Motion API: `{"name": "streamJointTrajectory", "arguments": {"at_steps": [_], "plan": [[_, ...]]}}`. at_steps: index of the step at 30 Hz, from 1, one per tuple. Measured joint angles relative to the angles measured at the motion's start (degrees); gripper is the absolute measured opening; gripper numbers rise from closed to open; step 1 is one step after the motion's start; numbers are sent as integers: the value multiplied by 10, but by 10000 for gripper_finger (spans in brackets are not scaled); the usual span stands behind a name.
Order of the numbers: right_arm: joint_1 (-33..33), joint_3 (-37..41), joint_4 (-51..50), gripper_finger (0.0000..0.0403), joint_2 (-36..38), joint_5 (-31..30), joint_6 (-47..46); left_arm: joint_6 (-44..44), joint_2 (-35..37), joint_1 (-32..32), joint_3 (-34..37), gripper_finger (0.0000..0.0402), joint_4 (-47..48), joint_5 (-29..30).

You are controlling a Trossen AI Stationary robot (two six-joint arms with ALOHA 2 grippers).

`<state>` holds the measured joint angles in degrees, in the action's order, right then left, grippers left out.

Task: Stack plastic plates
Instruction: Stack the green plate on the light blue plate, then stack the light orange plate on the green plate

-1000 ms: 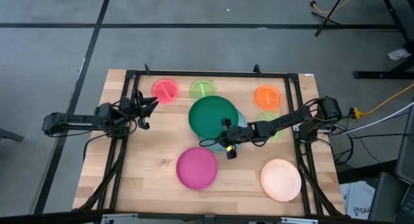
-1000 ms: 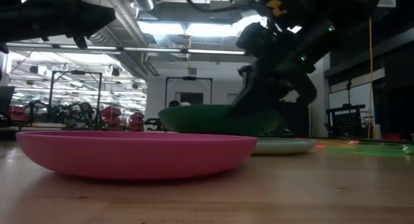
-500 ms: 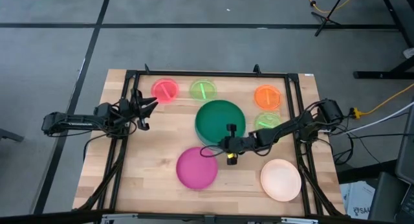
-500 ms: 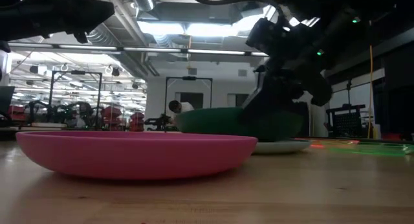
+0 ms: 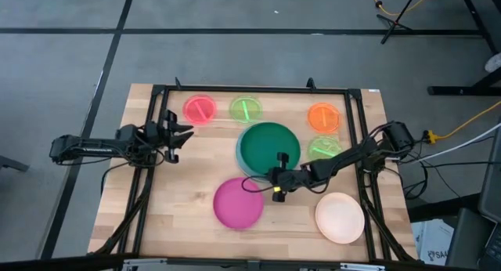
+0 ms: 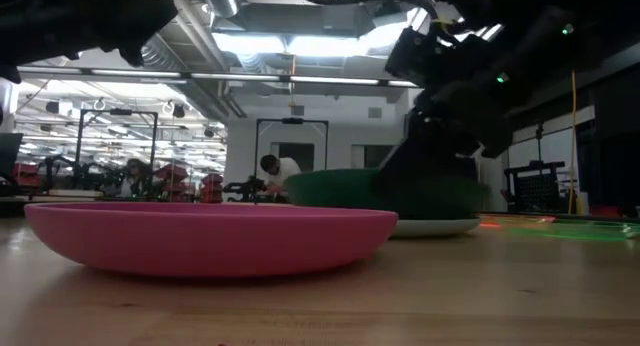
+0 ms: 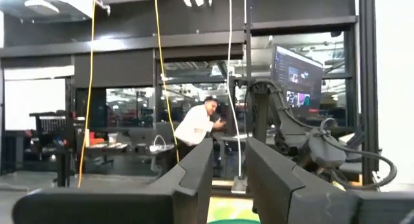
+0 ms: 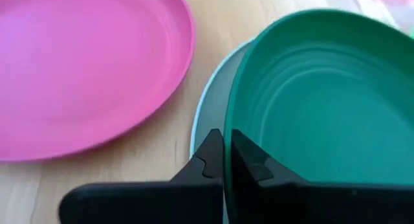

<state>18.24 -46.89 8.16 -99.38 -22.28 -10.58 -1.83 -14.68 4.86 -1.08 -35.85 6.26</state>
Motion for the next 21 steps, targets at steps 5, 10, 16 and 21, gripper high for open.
{"name": "streamJointTrajectory", "arguments": {"at_steps": [5,10,16,21], "plan": [[-4,1,12,1,-11,-3,-4,16,0,0,0,86,-6,3],[-10,1,10,16,-11,-11,-36,43,0,0,0,86,-4,17],[-10,1,11,90,-11,-2,-36,51,0,0,0,86,-2,18],[-10,-34,-112,131,18,23,-10,52,0,0,0,86,-2,21]]}}
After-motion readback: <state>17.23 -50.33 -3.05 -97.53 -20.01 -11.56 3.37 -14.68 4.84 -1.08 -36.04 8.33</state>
